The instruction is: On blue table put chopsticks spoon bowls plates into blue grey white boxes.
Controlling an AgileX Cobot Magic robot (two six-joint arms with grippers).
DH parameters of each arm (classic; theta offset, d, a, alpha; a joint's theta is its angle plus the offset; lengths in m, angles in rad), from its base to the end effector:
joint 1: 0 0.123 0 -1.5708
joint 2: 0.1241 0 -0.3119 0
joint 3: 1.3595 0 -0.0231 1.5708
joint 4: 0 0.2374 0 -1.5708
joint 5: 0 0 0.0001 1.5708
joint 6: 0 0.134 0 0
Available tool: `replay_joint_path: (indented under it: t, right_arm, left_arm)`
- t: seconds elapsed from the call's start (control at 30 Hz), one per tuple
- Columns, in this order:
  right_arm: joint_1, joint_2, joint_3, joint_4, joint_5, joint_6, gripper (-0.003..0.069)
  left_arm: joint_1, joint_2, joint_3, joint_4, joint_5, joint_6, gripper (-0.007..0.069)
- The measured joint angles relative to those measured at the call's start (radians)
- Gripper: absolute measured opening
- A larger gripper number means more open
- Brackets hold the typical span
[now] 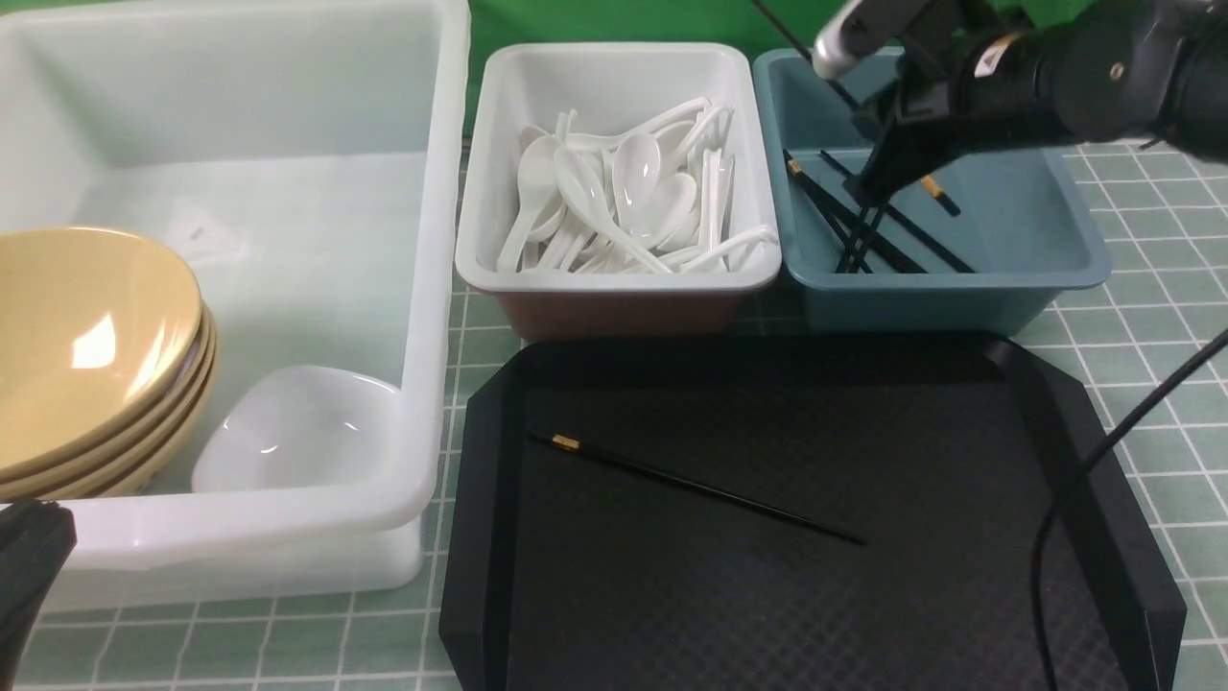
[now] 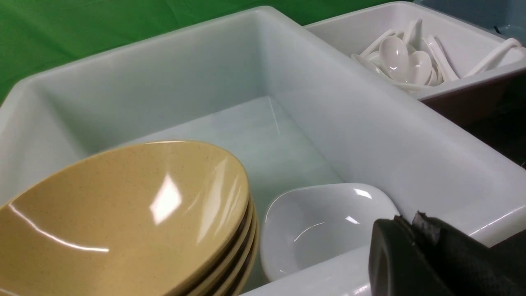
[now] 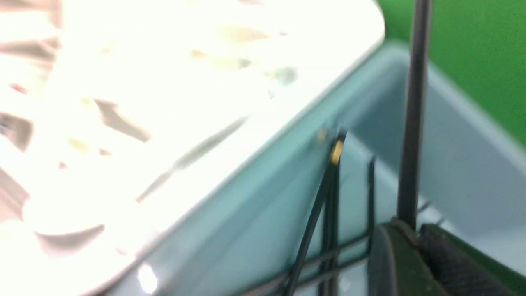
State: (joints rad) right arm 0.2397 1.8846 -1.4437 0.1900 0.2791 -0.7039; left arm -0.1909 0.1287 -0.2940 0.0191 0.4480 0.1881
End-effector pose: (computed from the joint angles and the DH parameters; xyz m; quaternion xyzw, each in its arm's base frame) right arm 0.4561 0.1187 0.2662 -0.3417 0.8226 -0.0407 0.4527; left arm 0.0528 -0.0091 0.2566 0.1495 0.7581 0.0078 0.6347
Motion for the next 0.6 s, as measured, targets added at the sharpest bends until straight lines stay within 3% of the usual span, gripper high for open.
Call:
replay_joint_path:
  t: [0.17, 0.27, 0.43, 0.6]
  right_arm:
    - [0.001, 0.017, -0.002, 0.000, 0.115, 0.088, 0.0309]
    - [0.025, -0.001, -0.021, 0.009, 0.268, 0.105, 0.0363]
    - [0.140, -0.015, -0.019, 0.082, 0.578, 0.107, 0.0370]
    - [0.296, 0.019, 0.038, 0.070, 0.575, 0.069, 0.0364]
  left_arm:
    - [0.000, 0.000, 0.000, 0.000, 0.000, 0.000, 0.0004]
    - [0.000, 0.000, 0.000, 0.000, -0.001, 0.000, 0.0004]
    - [0.000, 0.000, 0.000, 0.001, -0.001, 0.001, 0.0004]
    - [0.000, 0.000, 0.000, 0.002, -0.001, 0.001, 0.0004]
